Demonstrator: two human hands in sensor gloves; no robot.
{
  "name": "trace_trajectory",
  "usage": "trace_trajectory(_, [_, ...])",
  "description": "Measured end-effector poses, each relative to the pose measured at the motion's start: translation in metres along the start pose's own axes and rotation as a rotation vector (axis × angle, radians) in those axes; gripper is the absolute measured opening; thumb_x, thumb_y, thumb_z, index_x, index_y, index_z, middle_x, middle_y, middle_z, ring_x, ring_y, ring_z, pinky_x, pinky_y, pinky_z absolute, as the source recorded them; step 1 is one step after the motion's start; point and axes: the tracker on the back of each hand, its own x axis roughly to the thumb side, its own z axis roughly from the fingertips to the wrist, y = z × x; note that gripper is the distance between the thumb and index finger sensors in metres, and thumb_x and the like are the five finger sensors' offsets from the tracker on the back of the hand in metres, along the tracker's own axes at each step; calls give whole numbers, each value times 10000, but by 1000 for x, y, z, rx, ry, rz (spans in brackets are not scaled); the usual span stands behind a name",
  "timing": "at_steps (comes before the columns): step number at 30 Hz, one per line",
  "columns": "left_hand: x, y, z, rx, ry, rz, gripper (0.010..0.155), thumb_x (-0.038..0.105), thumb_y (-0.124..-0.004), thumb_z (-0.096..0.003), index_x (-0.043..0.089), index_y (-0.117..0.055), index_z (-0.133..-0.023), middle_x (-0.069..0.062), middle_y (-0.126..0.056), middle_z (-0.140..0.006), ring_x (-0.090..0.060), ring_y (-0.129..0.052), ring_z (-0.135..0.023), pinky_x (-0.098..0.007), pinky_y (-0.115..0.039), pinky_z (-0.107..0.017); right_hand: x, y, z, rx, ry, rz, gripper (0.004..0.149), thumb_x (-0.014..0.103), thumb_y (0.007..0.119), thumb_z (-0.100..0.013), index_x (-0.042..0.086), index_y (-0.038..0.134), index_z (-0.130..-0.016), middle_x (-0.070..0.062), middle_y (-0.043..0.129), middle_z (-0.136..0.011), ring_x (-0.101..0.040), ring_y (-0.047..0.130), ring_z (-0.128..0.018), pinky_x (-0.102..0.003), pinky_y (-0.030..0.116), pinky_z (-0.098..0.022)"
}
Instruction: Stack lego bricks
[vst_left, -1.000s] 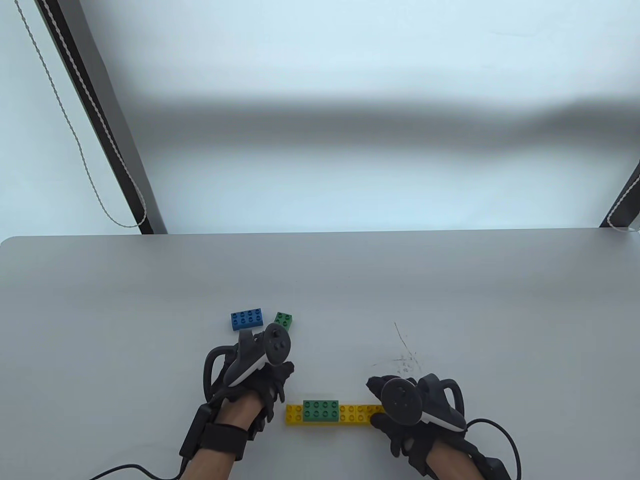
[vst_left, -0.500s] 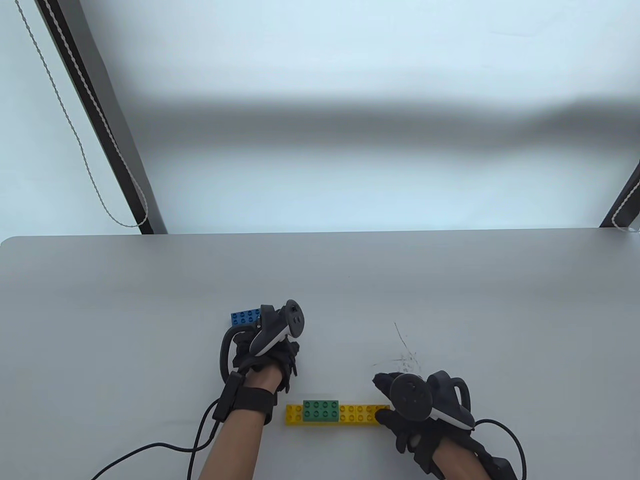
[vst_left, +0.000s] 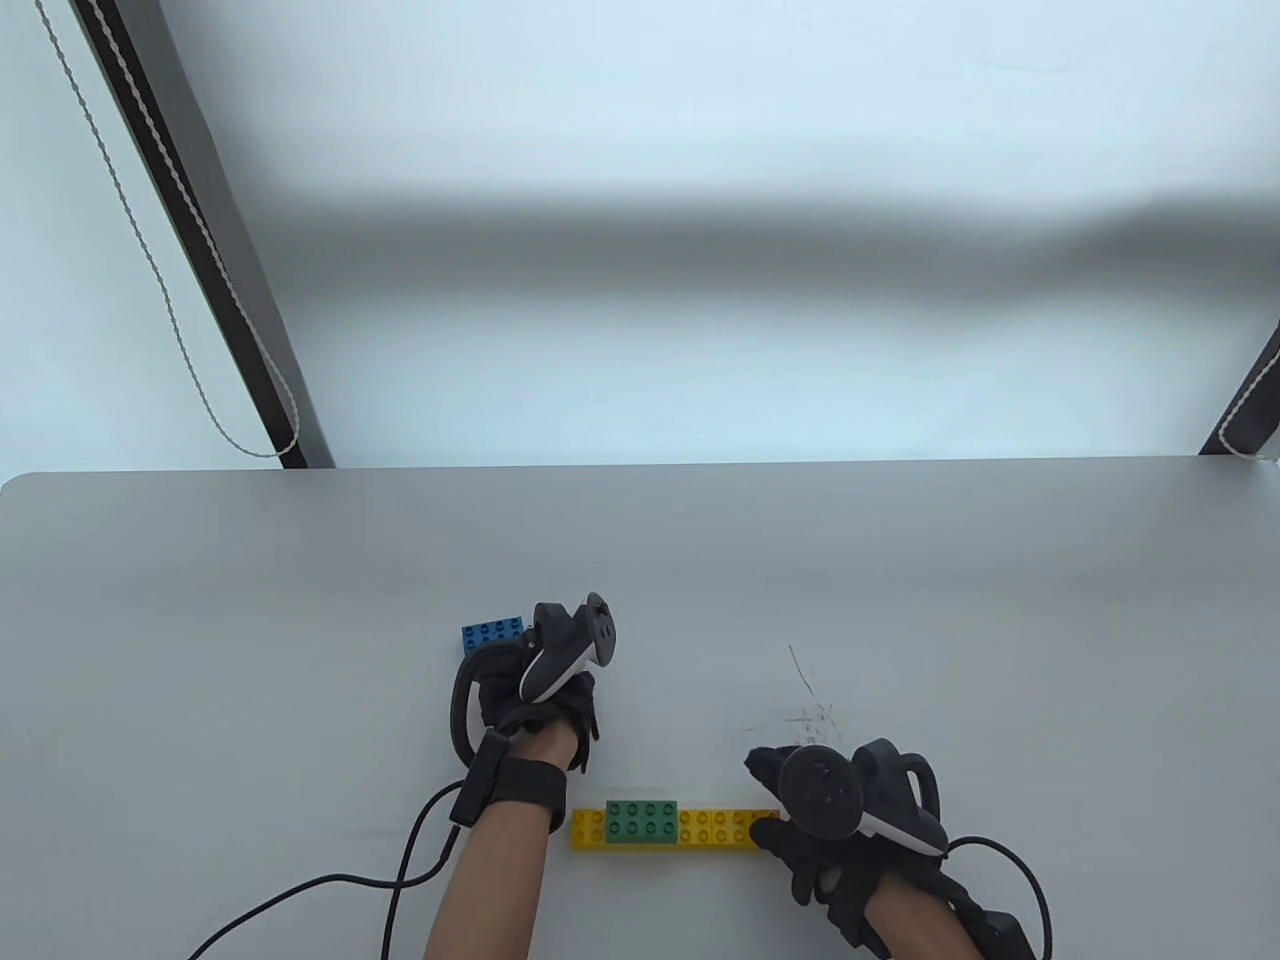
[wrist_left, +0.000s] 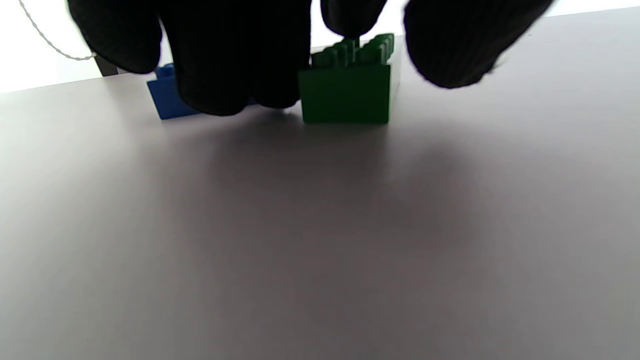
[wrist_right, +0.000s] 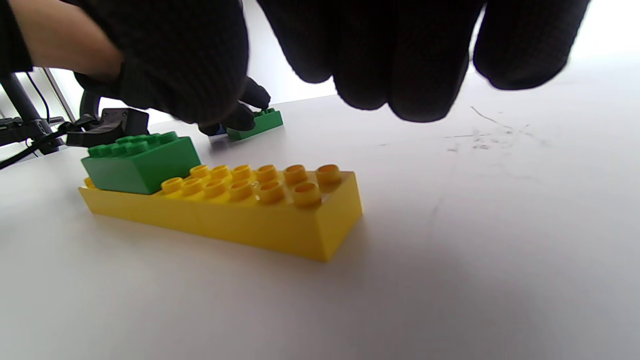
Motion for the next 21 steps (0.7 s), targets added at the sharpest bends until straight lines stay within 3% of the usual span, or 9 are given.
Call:
trace_trajectory(16, [-1,3,2,66,-31,-39,700,430,-819,-401,336,-510,-1023,-78,-831,-940,-293,-882,-795,-580,-713,-629,0,1,-1,12,5,-5,708,435,891,-333,116,675,-927,-168,805,-908,-433,888,-743,-607,764,-523])
trace_trajectory(21, [-3,6,14,117,-81,9,694,425,-829,-396,259,-560,-1014,-83,-836,-934,-287,-893,-787,-576,-731,-620,-1,2,-2,14,7,-5,709,436,890,-333,116,674,-928,-169,805,-907,-431,890,-743,-608,763,-524])
